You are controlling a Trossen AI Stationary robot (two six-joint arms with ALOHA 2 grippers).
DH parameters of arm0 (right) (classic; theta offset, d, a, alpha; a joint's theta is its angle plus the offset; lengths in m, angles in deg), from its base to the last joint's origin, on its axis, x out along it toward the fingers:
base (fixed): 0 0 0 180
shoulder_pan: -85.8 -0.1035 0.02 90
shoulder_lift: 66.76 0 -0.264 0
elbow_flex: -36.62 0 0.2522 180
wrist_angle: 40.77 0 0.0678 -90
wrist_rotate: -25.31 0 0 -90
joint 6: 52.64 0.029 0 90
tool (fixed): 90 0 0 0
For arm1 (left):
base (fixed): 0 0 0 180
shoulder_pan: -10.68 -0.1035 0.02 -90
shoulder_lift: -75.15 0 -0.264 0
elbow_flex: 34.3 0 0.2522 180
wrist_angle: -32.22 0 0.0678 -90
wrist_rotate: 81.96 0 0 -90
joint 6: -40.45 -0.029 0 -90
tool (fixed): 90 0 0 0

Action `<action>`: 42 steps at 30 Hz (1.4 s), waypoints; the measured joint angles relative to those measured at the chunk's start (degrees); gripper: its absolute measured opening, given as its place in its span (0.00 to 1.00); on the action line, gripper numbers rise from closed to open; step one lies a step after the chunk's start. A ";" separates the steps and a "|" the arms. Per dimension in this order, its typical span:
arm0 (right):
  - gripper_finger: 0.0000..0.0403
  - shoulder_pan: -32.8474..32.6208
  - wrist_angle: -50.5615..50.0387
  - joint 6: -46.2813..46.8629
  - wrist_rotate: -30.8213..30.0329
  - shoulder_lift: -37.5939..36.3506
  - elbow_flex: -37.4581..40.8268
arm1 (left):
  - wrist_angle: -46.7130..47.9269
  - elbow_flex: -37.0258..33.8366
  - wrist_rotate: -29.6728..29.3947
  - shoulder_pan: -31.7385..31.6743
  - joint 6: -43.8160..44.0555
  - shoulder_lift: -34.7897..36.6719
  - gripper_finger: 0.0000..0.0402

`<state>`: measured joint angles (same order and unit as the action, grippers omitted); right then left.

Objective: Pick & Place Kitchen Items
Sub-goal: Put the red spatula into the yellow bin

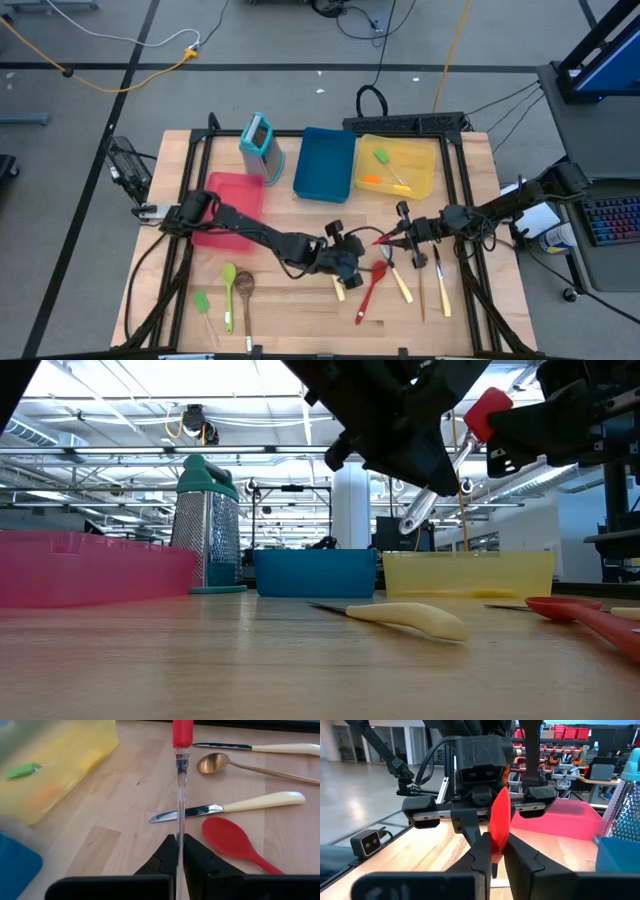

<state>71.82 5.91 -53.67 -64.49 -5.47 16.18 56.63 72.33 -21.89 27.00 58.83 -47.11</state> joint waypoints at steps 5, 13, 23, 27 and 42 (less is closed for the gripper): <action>0.04 0.05 -0.04 0.30 0.68 0.85 -0.02 | -0.47 -0.03 1.32 -1.05 -0.32 -0.02 0.03; 0.11 0.04 -0.94 2.05 1.34 1.13 -0.11 | -1.46 -0.03 1.48 -1.05 -0.81 -0.02 0.03; 0.17 -0.04 1.52 1.57 1.87 1.25 0.00 | -1.79 0.23 0.50 -0.59 -0.24 0.07 0.03; 0.19 -0.02 1.84 -0.15 1.64 0.58 0.00 | -1.18 0.23 0.58 -0.43 0.02 0.09 0.04; 0.18 0.00 2.37 -4.61 1.35 -1.39 0.00 | 4.19 0.19 0.37 0.34 3.33 0.07 0.03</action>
<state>71.82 8.28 -58.29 -63.14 -6.86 16.18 60.83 72.52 -21.52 27.34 62.16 -47.04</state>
